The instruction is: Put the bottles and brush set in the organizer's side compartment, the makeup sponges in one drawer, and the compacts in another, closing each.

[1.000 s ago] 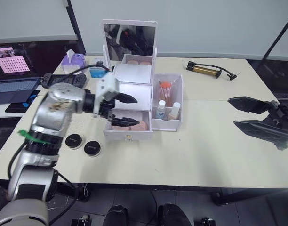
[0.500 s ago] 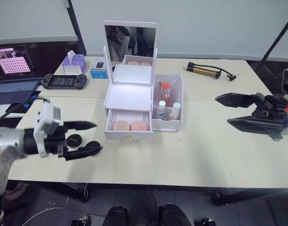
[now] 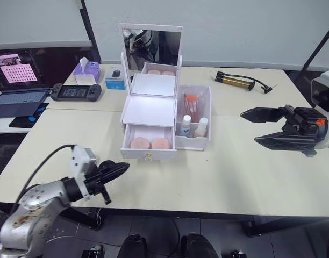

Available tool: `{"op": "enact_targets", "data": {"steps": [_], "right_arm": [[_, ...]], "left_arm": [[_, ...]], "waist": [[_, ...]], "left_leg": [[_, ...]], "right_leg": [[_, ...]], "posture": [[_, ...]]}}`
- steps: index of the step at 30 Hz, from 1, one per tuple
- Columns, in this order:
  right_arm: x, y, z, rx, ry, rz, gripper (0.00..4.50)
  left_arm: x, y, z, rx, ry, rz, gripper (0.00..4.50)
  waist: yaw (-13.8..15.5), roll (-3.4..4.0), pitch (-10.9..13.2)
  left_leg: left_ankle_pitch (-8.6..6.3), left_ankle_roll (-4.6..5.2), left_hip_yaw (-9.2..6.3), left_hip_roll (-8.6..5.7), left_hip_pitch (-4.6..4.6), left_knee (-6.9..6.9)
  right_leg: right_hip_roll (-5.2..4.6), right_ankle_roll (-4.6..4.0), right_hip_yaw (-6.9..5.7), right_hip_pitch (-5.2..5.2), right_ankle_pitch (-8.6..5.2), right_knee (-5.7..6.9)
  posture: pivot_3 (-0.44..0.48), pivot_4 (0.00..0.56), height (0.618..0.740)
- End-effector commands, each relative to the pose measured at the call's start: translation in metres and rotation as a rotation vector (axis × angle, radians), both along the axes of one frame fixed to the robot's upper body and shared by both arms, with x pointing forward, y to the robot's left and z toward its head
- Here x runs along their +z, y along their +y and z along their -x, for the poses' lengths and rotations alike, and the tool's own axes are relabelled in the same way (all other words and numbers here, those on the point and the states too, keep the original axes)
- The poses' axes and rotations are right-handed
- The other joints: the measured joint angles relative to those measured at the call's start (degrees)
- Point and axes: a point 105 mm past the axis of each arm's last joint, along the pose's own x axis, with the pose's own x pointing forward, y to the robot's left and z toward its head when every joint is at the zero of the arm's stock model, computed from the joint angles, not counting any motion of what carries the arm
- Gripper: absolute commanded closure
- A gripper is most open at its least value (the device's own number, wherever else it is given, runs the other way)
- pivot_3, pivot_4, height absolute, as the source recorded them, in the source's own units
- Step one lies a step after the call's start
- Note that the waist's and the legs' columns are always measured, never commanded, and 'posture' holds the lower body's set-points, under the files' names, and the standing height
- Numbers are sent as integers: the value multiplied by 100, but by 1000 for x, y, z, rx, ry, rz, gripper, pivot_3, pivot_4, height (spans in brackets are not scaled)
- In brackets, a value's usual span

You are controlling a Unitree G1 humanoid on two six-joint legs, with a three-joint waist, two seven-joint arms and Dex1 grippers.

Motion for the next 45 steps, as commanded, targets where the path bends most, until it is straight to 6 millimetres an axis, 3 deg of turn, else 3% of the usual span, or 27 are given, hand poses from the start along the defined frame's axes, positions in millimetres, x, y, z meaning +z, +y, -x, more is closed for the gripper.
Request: {"op": "enact_targets", "data": {"steps": [1,12,28,42,45], "right_arm": [[9,-2,5,18,-56,23,0],[15,-5,8,-3,-82,52,0],[18,0,8,-47,-118,43,0],[13,-2,5,-75,-156,39,0],[11,-3,2,-77,-156,36,0]], "left_arm": [[3,-5,-15,15,-99,-56,4469],[7,-1,-66,147,-319,-151,4469],[19,-13,-103,211,-393,-124,4469],[21,-15,-100,232,-366,-79,4469],[23,-23,-100,202,-351,-66,4469]], "waist": [[-5,0,0],[-4,1,0],[0,1,0],[50,0,0],[49,-1,0]], "left_leg": [[0,0,0,0,0,0],[-1,2,0,1,-1,0],[-1,1,1,0,-1,0],[1,1,-2,0,-1,6],[1,1,-2,0,-1,6]], "right_leg": [[1,0,0,1,0,0],[0,0,1,1,1,-2],[0,1,-1,1,1,0],[-3,5,-10,10,3,1],[-3,5,-10,10,3,0]], "posture": [[0,150,701],[0,150,701],[0,150,701],[0,150,701],[0,150,701]]}}
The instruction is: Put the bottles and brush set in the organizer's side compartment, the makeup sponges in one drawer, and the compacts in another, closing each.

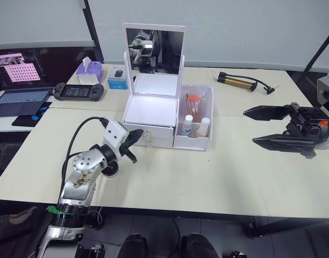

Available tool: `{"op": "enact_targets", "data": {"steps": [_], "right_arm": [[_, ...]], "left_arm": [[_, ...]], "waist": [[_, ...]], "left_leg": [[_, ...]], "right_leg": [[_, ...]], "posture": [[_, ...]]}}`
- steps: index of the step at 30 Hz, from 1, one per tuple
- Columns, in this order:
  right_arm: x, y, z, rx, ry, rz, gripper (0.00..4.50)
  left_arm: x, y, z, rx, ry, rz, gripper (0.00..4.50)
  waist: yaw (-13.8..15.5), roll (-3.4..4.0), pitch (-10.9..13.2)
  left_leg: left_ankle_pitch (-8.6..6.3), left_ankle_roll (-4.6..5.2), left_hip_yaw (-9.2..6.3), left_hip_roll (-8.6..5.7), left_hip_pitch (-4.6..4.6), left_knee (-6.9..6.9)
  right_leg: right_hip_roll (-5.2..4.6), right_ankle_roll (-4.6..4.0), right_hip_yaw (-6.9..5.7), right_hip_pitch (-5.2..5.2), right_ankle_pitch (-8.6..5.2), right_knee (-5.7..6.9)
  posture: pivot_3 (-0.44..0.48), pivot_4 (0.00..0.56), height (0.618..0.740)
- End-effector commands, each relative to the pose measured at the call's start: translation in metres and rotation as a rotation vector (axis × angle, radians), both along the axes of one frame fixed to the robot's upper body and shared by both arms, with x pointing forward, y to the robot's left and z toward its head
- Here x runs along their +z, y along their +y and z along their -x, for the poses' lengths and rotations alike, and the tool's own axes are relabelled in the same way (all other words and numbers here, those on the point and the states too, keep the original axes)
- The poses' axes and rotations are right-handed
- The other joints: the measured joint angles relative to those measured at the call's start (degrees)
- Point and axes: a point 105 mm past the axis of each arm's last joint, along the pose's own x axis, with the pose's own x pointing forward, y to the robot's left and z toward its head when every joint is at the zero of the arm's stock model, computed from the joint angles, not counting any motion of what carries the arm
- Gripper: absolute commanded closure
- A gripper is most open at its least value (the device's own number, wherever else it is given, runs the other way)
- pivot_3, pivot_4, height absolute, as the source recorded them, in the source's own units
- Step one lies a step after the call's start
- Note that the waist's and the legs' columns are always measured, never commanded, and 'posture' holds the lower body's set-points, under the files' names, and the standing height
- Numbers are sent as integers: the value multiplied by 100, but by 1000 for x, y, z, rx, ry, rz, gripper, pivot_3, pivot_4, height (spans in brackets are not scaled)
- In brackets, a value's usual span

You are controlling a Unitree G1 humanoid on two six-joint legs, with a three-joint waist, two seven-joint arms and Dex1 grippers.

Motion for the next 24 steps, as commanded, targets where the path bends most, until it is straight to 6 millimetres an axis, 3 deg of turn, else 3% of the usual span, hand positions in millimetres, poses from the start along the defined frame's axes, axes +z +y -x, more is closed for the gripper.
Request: {"op": "enact_targets", "data": {"steps": [1,5,14,17,19,24], "right_arm": [[9,-2,0,-5,-68,-13,0],[9,-1,-3,0,-73,-17,0],[8,-2,-2,-5,-81,-14,0],[6,-3,-2,-17,-85,-5,0],[5,-5,0,-27,-84,-3,0],[-1,-7,3,-42,-73,0,0]], "left_arm": [[19,-8,-2,-4,-48,38,4469],[20,-20,-7,-24,-51,29,4469],[17,-5,-10,32,-32,13,4469],[18,-1,-4,28,4,82,4469],[14,2,11,-21,53,106,4469],[1,34,34,42,119,137,3356]], "waist": [[-1,0,0],[1,-1,1],[27,-2,1],[5,-2,1],[-37,-1,1],[-113,2,4]], "left_leg": [[0,0,0,0,0,0],[0,0,0,-2,-2,0],[0,0,-2,-2,-1,1],[0,0,-2,-2,-1,1],[0,0,-3,1,-1,1],[-1,1,-6,5,2,-9]], "right_leg": [[0,0,0,0,0,0],[0,1,0,0,0,-3],[-1,2,-2,2,1,-2],[0,2,-2,2,1,-2],[1,2,-1,2,1,-2],[4,-1,2,-3,-2,-1]], "posture": [[0,150,701],[0,150,701],[0,150,701],[0,150,701],[0,150,701],[0,150,701]]}}
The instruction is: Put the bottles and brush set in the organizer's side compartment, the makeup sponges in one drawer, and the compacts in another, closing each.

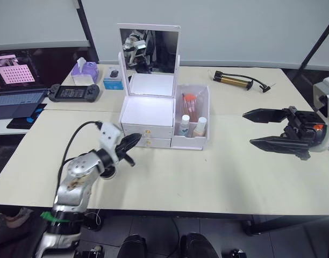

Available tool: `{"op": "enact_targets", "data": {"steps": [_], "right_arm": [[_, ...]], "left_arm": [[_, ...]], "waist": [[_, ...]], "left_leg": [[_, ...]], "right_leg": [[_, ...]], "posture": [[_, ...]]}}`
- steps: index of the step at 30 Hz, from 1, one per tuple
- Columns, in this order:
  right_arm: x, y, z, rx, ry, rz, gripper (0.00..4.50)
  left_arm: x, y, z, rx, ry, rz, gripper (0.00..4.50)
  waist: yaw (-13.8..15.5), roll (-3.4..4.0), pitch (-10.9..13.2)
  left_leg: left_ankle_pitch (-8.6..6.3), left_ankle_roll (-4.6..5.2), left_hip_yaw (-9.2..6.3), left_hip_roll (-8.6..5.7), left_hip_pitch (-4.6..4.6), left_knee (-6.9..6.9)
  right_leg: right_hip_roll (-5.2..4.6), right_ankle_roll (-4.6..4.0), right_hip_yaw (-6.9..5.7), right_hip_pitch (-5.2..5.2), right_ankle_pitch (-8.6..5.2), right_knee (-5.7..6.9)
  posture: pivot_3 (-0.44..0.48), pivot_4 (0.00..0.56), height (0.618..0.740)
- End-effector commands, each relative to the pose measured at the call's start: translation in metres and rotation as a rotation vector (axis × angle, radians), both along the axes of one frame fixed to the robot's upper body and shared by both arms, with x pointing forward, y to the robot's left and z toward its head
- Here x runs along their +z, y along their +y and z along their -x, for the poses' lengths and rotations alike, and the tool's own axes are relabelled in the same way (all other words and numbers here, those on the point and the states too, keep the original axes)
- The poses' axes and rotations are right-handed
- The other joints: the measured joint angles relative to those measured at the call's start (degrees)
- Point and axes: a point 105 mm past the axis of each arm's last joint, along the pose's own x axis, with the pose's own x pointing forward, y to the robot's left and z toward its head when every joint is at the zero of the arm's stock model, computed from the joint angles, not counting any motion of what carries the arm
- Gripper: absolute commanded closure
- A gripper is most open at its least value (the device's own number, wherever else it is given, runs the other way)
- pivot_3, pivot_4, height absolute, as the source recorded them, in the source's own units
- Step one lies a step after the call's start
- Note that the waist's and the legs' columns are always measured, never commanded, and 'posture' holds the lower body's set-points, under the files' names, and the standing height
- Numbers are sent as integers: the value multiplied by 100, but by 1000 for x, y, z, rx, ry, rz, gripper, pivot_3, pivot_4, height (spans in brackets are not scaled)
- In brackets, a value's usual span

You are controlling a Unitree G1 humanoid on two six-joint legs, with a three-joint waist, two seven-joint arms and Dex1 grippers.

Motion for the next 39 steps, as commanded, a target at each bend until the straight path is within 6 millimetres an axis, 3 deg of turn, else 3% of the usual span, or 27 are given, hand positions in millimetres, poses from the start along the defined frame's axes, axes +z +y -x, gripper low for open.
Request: {"op": "enact_targets", "data": {"steps": [1,7,11,18,28,34,39], "right_arm": [[11,1,7,2,-78,7,0],[10,7,7,16,-75,-5,0],[8,9,3,25,-75,-8,0],[6,10,-2,42,-68,-17,0],[5,11,-1,52,-65,-18,0],[5,13,0,51,-64,-20,0],[6,15,1,47,-67,-22,0]], "left_arm": [[12,11,19,13,-51,22,3091],[3,19,59,55,-57,98,1233],[-14,28,95,63,-12,82,62],[-26,57,122,157,14,57,62],[-32,85,125,255,28,74,62],[-32,80,122,225,31,60,62],[-26,53,108,136,32,47,62]], "waist": [[-4,0,0],[29,0,1],[39,4,3],[59,4,5],[47,4,5],[55,4,5],[60,4,5]], "left_leg": [[0,0,0,0,1,0],[-2,0,3,-1,1,0],[-4,2,2,1,1,0],[-5,5,3,0,-2,0],[-5,6,3,2,-14,-1],[-5,6,4,2,-20,-1],[-5,6,4,1,-22,-1]], "right_leg": [[0,0,-1,0,0,-1],[-7,1,1,2,0,-7],[-5,-2,2,2,-1,-13],[-6,-5,3,-7,-5,-18],[-2,-5,3,-22,-5,-19],[-3,-5,6,-30,-4,-18],[-4,-5,6,-31,-4,-18]], "posture": [[0,150,701],[0,150,701],[0,150,701],[0,150,701],[0,150,701],[0,150,701],[0,150,701]]}}
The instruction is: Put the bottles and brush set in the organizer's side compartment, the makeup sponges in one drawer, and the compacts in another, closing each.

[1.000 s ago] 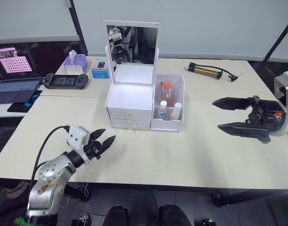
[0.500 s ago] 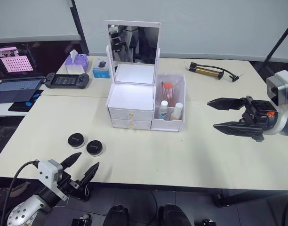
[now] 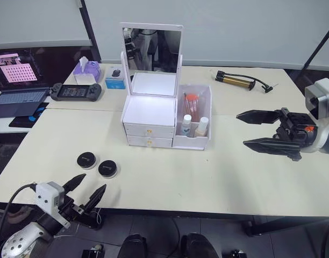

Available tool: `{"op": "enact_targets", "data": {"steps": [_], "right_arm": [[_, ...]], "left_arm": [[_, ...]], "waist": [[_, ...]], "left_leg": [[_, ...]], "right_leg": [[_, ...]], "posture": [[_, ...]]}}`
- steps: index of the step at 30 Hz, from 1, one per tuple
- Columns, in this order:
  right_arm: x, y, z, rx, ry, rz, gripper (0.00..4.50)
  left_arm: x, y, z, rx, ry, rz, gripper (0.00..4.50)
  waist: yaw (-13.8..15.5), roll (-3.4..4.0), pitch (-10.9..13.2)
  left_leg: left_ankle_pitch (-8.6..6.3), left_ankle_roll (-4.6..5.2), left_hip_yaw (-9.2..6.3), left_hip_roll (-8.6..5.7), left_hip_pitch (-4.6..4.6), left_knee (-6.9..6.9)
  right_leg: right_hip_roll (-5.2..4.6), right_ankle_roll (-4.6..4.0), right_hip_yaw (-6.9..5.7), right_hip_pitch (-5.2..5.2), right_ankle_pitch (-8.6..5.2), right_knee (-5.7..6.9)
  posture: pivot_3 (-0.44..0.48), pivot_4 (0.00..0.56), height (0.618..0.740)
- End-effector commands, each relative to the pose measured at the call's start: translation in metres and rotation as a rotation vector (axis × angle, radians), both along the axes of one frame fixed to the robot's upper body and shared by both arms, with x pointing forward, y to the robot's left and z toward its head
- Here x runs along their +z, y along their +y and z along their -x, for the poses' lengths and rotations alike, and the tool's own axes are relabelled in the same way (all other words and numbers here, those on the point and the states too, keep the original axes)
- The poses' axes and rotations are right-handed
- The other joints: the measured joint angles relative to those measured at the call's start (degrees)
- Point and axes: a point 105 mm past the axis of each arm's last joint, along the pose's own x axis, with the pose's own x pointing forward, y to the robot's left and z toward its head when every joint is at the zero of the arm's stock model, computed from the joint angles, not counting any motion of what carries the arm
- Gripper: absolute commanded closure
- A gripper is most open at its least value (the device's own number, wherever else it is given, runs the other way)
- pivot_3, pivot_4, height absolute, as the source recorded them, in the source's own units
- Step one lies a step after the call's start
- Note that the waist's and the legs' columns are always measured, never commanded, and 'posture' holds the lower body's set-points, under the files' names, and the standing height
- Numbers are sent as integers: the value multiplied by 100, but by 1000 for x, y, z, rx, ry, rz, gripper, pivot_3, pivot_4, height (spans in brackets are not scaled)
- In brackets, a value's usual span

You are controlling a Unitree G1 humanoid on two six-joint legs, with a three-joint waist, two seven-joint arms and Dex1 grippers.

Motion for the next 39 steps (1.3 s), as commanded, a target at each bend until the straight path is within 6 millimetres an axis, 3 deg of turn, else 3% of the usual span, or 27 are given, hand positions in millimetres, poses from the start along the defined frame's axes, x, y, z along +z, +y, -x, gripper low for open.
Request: {"op": "enact_targets", "data": {"steps": [1,12,23,29,35,36,39], "right_arm": [[9,2,5,7,-47,-9,0],[12,-1,12,-35,-60,-10,0],[11,-2,16,-82,-75,-8,0],[10,0,16,-85,-77,-12,0],[9,3,16,-92,-74,-12,0],[9,4,16,-92,-73,-12,0],[10,4,15,-93,-74,-13,0]], "left_arm": [[15,-23,-13,-62,-50,-6,62],[14,-113,-81,-66,-41,123,62],[8,-129,-119,109,-63,95,62],[4,-143,-126,92,-56,84,1869],[3,-138,-133,152,-59,69,3766],[2,-138,-133,154,-57,62,3981],[0,-140,-129,134,-57,53,3981]], "waist": [[3,0,0],[-6,-1,-1],[-4,-2,-1],[-1,-3,0],[-1,-3,0],[-1,-4,0],[0,-3,0]], "left_leg": [[0,0,0,-1,-1,0],[1,1,-4,-4,3,1],[1,1,-8,-8,11,1],[1,1,-9,-10,11,2],[1,1,-11,-10,10,2],[1,1,-11,-10,10,2],[1,1,-12,-11,10,2]], "right_leg": [[0,0,0,0,1,0],[5,4,1,21,5,-2],[4,8,0,32,5,-5],[4,9,-1,34,5,-6],[3,9,-3,34,6,-6],[3,10,-3,34,6,-7],[2,11,-4,35,7,-7]], "posture": [[0,150,701],[0,150,701],[0,150,701],[0,150,701],[0,150,701],[0,150,701],[0,150,701]]}}
